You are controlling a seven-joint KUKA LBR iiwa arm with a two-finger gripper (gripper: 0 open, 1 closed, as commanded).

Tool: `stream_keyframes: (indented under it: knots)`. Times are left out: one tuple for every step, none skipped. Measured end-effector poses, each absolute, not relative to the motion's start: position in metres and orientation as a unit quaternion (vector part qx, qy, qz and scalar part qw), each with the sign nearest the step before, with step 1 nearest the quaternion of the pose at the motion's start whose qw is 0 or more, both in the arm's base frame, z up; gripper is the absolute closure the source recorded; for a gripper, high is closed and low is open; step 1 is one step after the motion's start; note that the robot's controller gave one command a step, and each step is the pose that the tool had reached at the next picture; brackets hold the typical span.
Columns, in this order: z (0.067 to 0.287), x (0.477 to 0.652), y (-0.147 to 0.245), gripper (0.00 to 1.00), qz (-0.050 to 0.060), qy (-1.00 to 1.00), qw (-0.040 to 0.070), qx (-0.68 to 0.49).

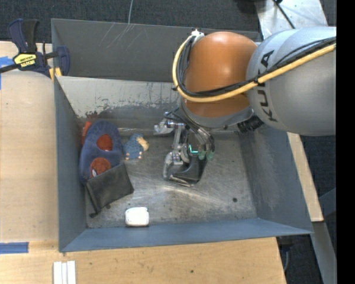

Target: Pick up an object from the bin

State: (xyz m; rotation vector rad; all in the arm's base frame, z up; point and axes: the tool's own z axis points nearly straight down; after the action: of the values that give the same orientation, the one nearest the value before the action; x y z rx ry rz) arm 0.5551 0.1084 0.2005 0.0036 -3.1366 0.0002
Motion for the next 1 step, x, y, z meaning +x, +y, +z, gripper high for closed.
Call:
stream_keyframes:
  knots:
    - [0.2607,0.5578,0.0878,0.0,-0.001,-0.999,-0.005,-0.034]
